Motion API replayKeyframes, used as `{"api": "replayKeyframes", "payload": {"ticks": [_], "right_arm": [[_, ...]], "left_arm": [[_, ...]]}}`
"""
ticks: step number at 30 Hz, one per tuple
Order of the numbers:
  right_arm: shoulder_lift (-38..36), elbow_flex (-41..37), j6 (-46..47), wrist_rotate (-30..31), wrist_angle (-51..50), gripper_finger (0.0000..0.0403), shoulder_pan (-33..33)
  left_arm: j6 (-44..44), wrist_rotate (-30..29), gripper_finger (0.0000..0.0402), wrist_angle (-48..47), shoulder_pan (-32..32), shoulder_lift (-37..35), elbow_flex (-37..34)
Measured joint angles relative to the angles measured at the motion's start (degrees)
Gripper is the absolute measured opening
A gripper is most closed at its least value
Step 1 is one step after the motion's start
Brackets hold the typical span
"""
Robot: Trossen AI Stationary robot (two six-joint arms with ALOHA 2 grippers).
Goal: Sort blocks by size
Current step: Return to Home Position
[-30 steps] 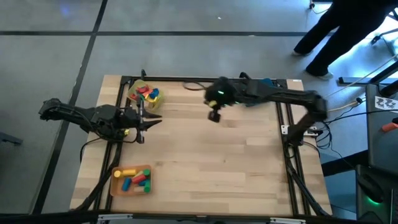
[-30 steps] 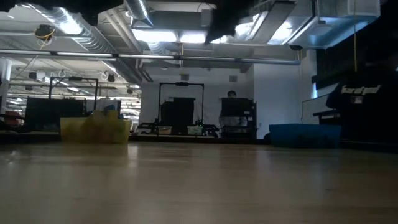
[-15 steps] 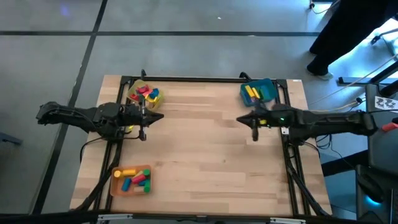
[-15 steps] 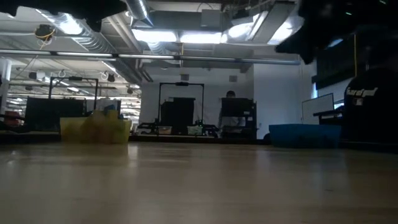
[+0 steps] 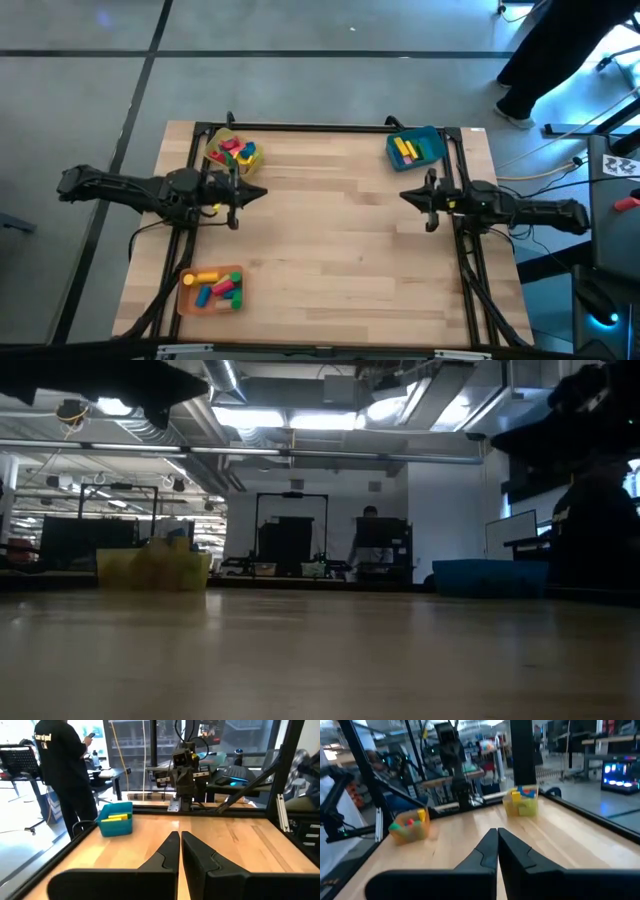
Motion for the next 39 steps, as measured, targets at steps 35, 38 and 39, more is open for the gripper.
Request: {"api": "replayKeyframes", "payload": {"ticks": [35,38,39], "right_arm": [[-11.89,-5.88,0.6,-0.02,-4.71,0.0014,-0.02],[-11.89,-5.88,-0.07,-0.16,-4.81,0.0014,-0.02],[-11.89,-5.9,-0.1,-0.32,-4.83,0.0014,-0.02]], "left_arm": [[-5.27,0.13,0.0005,-7.07,-0.2,-32.66,-20.93],[-4.06,0.37,0.0005,-7.12,-0.15,-32.61,-20.93],[-4.07,0.42,0.0005,-7.14,-0.11,-32.52,-20.93]]}}
